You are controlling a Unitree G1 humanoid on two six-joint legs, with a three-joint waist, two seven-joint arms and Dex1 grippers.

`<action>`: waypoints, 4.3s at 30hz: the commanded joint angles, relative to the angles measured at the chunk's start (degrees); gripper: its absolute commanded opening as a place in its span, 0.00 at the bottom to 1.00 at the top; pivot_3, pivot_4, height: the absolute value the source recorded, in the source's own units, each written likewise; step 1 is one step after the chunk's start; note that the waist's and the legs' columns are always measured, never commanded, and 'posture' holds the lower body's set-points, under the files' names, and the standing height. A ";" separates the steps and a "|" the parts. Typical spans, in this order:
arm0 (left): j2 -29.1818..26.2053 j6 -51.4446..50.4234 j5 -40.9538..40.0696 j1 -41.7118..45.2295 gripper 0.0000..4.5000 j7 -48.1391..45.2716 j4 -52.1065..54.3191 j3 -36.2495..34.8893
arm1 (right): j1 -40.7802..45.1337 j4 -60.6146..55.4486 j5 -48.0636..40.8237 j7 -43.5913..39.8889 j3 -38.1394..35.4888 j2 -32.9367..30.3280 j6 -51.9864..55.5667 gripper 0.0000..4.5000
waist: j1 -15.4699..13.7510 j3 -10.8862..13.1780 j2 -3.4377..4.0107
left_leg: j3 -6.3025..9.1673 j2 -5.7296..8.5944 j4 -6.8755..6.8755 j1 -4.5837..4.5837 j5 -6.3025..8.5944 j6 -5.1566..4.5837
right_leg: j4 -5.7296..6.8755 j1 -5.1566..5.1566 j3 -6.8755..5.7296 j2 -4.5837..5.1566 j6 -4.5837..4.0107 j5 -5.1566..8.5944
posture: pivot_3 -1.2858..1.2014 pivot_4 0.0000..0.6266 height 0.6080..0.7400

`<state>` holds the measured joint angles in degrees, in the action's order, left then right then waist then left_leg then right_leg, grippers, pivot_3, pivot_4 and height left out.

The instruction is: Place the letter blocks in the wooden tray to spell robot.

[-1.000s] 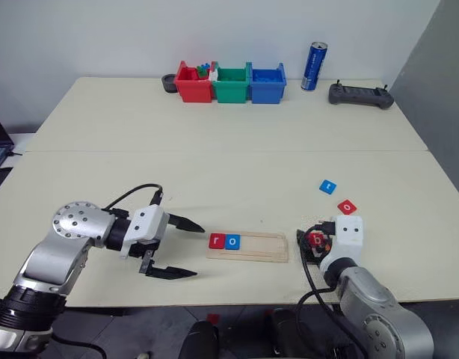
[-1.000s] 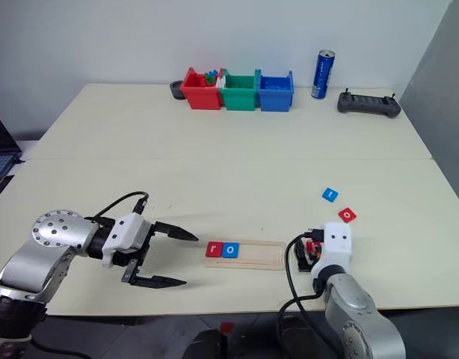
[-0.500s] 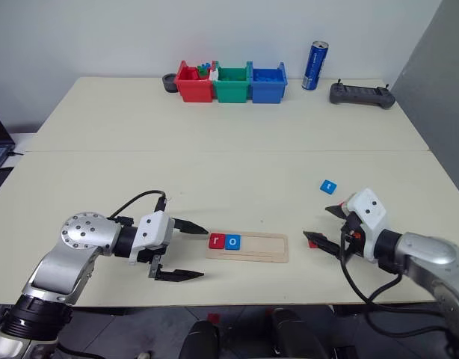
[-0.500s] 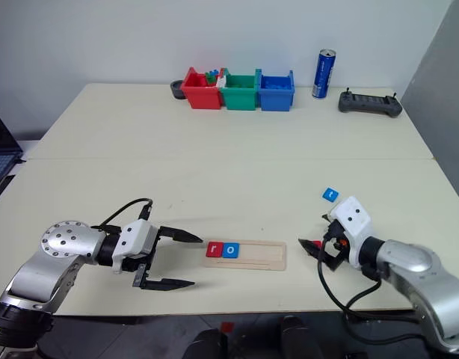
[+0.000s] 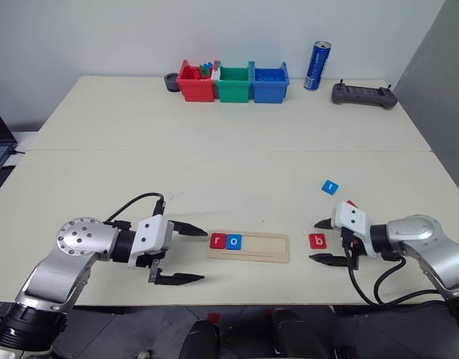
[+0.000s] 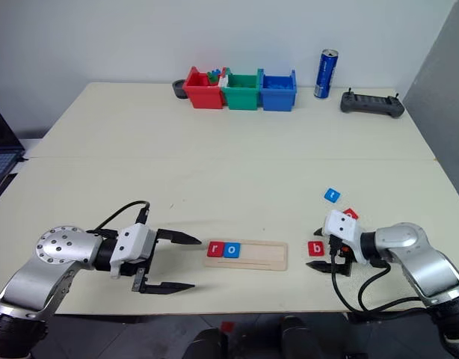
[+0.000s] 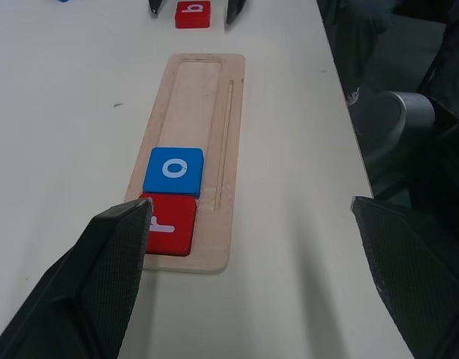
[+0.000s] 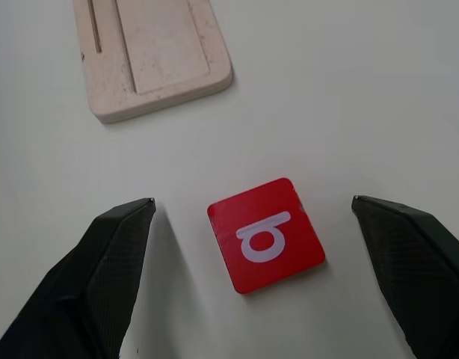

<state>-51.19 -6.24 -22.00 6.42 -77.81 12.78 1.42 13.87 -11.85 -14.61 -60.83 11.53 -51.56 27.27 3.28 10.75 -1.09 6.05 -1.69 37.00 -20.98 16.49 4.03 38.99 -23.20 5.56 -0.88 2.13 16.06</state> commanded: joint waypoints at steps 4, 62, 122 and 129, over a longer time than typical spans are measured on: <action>-1.29 0.95 -0.56 -0.44 1.00 -0.40 -0.14 -2.56 | 1.42 1.70 1.76 -2.13 0.34 -0.17 -2.18 0.55 | -0.01 0.00 0.00 | 0.02 0.00 0.00 0.01 0.00 0.00 | 0.01 0.00 -0.02 0.00 -0.01 0.00 | 0.52 0.24 1.00; -1.64 3.13 -0.28 -1.79 1.00 0.41 -1.21 -3.66 | 18.96 -11.51 5.27 9.70 16.17 19.89 19.57 0.99 | 0.07 0.01 0.03 | 0.11 0.00 -0.01 -0.02 0.00 0.01 | 0.05 -0.04 -0.11 0.01 -0.03 -0.02 | 0.52 0.24 1.00; -0.95 4.23 0.51 -0.81 1.00 0.76 -2.50 -2.61 | 14.06 -9.10 6.48 10.55 18.08 20.01 14.09 0.01 | 0.10 0.01 0.02 | 0.12 -0.01 -0.01 -0.01 0.00 0.01 | 0.05 -0.04 -0.12 0.01 -0.03 -0.02 | 0.52 0.24 1.00; -0.91 5.46 0.49 -1.18 1.00 0.44 -3.60 -2.78 | 13.56 -11.02 6.16 7.95 18.15 17.27 14.74 0.01 | 0.07 0.01 0.03 | 0.11 -0.01 -0.01 -0.02 0.00 0.01 | 0.04 -0.04 -0.12 0.01 -0.03 -0.02 | 0.52 0.24 1.00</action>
<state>-52.20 -1.87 -21.34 5.27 -77.12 8.99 -0.53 27.62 -20.25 -7.95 -51.62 30.64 -33.29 41.87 3.35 10.77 -1.07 6.17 -1.70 36.99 -21.00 16.48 4.04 39.02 -23.24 5.44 -0.86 2.10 16.05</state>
